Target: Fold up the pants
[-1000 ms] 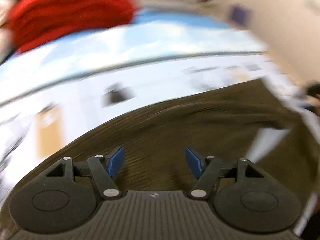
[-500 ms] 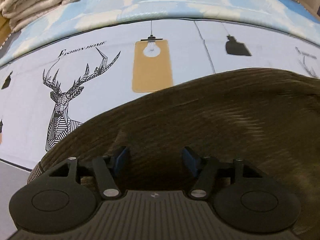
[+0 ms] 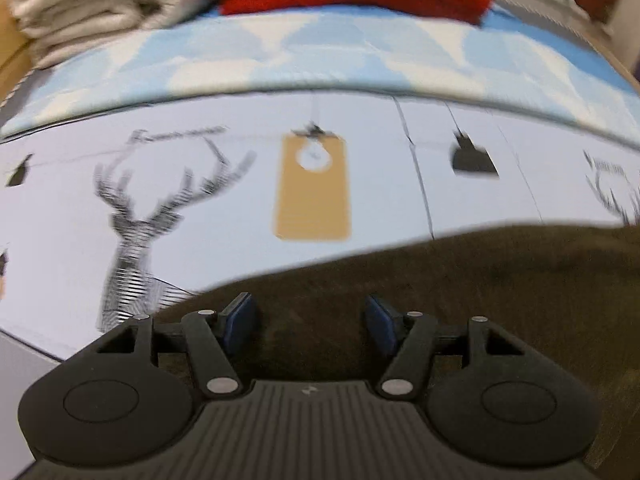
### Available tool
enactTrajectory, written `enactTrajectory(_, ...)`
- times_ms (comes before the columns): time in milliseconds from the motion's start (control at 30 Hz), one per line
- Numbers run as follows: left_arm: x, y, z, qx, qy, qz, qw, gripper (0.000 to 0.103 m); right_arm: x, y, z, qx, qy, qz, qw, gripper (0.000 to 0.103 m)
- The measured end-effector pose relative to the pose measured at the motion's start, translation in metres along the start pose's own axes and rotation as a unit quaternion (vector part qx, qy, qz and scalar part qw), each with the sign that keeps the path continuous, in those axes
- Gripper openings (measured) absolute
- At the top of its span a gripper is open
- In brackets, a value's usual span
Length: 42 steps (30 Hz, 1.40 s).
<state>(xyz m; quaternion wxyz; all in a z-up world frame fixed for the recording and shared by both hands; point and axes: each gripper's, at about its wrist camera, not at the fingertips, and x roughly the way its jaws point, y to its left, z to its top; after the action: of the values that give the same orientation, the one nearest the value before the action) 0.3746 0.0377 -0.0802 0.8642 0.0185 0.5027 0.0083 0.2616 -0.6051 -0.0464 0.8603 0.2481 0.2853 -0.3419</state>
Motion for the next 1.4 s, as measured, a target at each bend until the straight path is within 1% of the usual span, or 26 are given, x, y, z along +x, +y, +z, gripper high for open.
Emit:
enactTrajectory(67, -0.008, 0.009, 0.004, -0.020, -0.011, 0.016, 0.9996, 0.067, 0.005, 0.027, -0.007, -0.013, 0.022, 0.057, 0.998, 0.051)
enactTrajectory(133, -0.013, 0.019, 0.006, -0.038, -0.014, 0.038, 0.9984, 0.067, 0.022, 0.055, -0.015, -0.012, 0.060, 0.074, 0.995, 0.064)
enactTrajectory(200, -0.018, 0.030, 0.006, -0.051, -0.013, 0.052, 0.9973, 0.067, 0.042, 0.078, -0.026, 0.010, 0.106, 0.085, 0.991, 0.068)
enactTrajectory(233, -0.020, 0.036, 0.007, -0.054, -0.012, 0.058, 0.9968, 0.067, 0.051, 0.087, -0.031, 0.017, 0.124, 0.079, 0.989, 0.068)
enactTrajectory(300, -0.025, 0.047, 0.008, -0.056, -0.016, 0.067, 0.9960, 0.067, 0.064, 0.108, -0.046, 0.009, 0.158, 0.041, 0.987, 0.068)
enactTrajectory(333, -0.027, 0.052, 0.009, -0.057, -0.019, 0.072, 0.9956, 0.067, 0.069, 0.116, -0.052, -0.007, 0.153, 0.010, 0.988, 0.067)
enactTrajectory(400, -0.030, 0.063, 0.009, -0.061, -0.025, 0.082, 0.9945, 0.067, 0.068, 0.135, -0.062, -0.058, 0.120, -0.056, 0.989, 0.064)
enactTrajectory(433, -0.031, 0.068, 0.010, -0.061, -0.027, 0.087, 0.9939, 0.067, 0.069, 0.145, -0.063, -0.071, 0.114, -0.078, 0.988, 0.050)
enactTrajectory(467, -0.031, 0.072, 0.010, -0.062, -0.029, 0.091, 0.9935, 0.067, 0.071, 0.147, -0.063, -0.071, 0.105, -0.085, 0.988, 0.037)
enactTrajectory(500, -0.032, 0.076, 0.010, -0.063, -0.030, 0.094, 0.9932, 0.067, 0.072, 0.152, -0.060, -0.076, 0.094, -0.098, 0.988, 0.006)
enactTrajectory(533, -0.032, 0.080, 0.009, -0.063, -0.030, 0.095, 0.9930, 0.067, 0.074, 0.154, -0.057, -0.072, 0.087, -0.104, 0.988, 0.006)
enactTrajectory(567, -0.032, 0.083, 0.010, -0.064, -0.033, 0.094, 0.9930, 0.067, 0.075, 0.151, -0.050, -0.040, 0.074, -0.098, 0.992, 0.006)
enactTrajectory(633, -0.033, 0.088, 0.010, -0.066, -0.040, 0.087, 0.9932, 0.067, 0.077, 0.133, -0.037, 0.047, 0.044, -0.032, 0.997, 0.006)
enactTrajectory(700, -0.034, 0.091, 0.010, -0.066, -0.048, 0.077, 0.9937, 0.067, 0.084, 0.125, -0.028, 0.072, 0.054, 0.036, 0.995, 0.010)
enactTrajectory(733, -0.035, 0.093, 0.010, -0.068, -0.052, 0.070, 0.9939, 0.067, 0.087, 0.119, -0.025, 0.071, 0.070, 0.056, 0.993, 0.019)
enactTrajectory(767, -0.034, 0.096, 0.010, -0.070, -0.054, 0.061, 0.9942, 0.068, 0.086, 0.111, -0.022, 0.066, 0.081, 0.059, 0.993, 0.024)
enactTrajectory(800, -0.034, 0.099, 0.010, -0.072, -0.052, 0.052, 0.9946, 0.069, 0.079, 0.097, -0.020, 0.062, 0.080, 0.047, 0.994, 0.032)
enactTrajectory(900, -0.029, 0.112, 0.006, -0.089, -0.032, 0.028, 0.9951, 0.072, 0.054, 0.046, -0.013, 0.062, 0.041, 0.015, 0.997, 0.046)
enactTrajectory(933, -0.026, 0.118, 0.004, -0.099, -0.019, 0.023, 0.9947, 0.074, 0.046, 0.026, -0.013, 0.056, 0.024, -0.007, 0.998, 0.050)
enactTrajectory(1033, -0.013, 0.135, -0.007, -0.129, 0.033, 0.013, 0.9911, 0.076, 0.036, -0.036, -0.023, 0.082, 0.001, -0.082, 0.993, 0.052)
enactTrajectory(1067, -0.008, 0.140, -0.011, -0.138, 0.050, 0.011, 0.9891, 0.076, 0.036, -0.053, -0.026, 0.103, 0.006, -0.103, 0.989, 0.052)
enactTrajectory(1100, -0.005, 0.144, -0.015, -0.146, 0.062, 0.008, 0.9873, 0.076, 0.041, -0.069, -0.027, 0.131, 0.027, -0.120, 0.984, 0.054)
enactTrajectory(1167, 0.002, 0.150, -0.023, -0.157, 0.079, -0.005, 0.9845, 0.077, 0.049, -0.088, -0.031, 0.169, 0.047, -0.110, 0.978, 0.053)
enactTrajectory(1200, 0.005, 0.152, -0.027, -0.158, 0.084, -0.010, 0.9838, 0.080, 0.048, -0.091, -0.034, 0.171, 0.041, -0.101, 0.979, 0.053)
enactTrajectory(1300, 0.010, 0.151, -0.035, -0.151, 0.092, -0.018, 0.9842, 0.081, 0.054, -0.081, -0.036, 0.122, 0.041, -0.085, 0.988, 0.064)
enactTrajectory(1400, 0.011, 0.152, -0.040, -0.148, 0.086, -0.020, 0.9850, 0.082, 0.056, -0.081, -0.036, 0.130, 0.029, -0.046, 0.990, 0.064)
